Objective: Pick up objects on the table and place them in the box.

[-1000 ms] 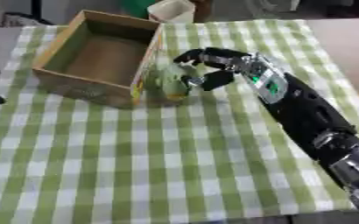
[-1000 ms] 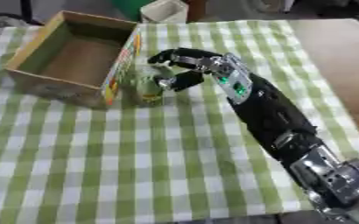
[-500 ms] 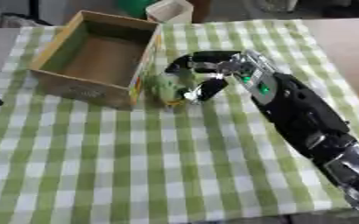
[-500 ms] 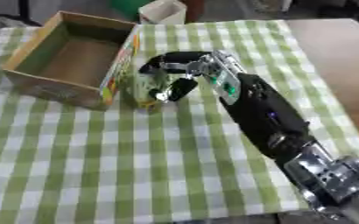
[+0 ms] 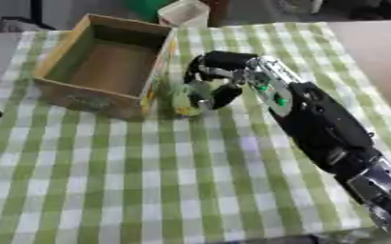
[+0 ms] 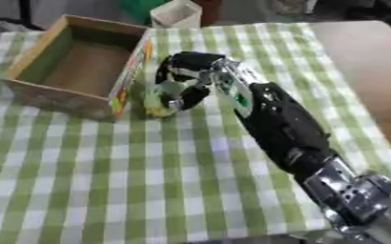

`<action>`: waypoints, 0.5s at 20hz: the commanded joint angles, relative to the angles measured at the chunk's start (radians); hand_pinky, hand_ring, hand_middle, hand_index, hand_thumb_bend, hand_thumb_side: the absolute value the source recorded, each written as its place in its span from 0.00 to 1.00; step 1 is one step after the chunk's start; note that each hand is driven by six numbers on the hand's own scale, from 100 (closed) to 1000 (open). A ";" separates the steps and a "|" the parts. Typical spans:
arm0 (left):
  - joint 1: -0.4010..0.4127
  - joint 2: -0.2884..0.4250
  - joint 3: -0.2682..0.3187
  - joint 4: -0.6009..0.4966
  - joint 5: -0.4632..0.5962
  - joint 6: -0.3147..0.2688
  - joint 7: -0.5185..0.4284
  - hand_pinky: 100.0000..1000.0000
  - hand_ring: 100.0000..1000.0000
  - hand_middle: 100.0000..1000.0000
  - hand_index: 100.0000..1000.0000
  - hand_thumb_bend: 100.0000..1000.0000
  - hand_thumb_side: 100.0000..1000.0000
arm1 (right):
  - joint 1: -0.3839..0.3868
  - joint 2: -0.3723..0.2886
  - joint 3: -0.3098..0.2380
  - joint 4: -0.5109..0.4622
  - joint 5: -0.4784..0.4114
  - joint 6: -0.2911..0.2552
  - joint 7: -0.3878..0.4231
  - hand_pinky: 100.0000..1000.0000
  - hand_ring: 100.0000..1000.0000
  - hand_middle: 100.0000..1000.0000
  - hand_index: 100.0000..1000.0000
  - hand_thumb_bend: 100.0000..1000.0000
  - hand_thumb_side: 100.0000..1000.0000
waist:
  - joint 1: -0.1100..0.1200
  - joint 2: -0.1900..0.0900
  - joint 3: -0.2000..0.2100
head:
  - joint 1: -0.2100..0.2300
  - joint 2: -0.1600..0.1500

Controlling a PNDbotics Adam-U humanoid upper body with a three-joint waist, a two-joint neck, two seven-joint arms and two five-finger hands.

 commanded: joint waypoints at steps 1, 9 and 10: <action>-0.009 0.010 0.004 -0.016 0.001 0.000 -0.003 0.41 0.70 0.61 0.48 0.09 0.34 | -0.011 -0.009 -0.007 0.007 0.018 0.001 -0.075 0.30 0.26 0.19 0.25 0.00 0.15 | 0.004 -0.017 -0.001 | -0.004 -0.010; -0.010 0.010 0.007 -0.020 0.008 0.000 0.000 0.41 0.70 0.61 0.48 0.09 0.34 | -0.012 -0.030 -0.040 0.000 -0.050 0.025 -0.128 0.23 0.20 0.07 0.13 0.00 0.12 | 0.002 -0.018 -0.003 | -0.005 -0.013; -0.010 0.010 0.008 -0.021 0.009 0.000 0.000 0.41 0.70 0.61 0.48 0.09 0.34 | -0.017 -0.036 -0.045 -0.009 -0.066 0.031 -0.129 0.23 0.20 0.07 0.13 0.00 0.12 | 0.002 -0.018 -0.003 | -0.005 -0.013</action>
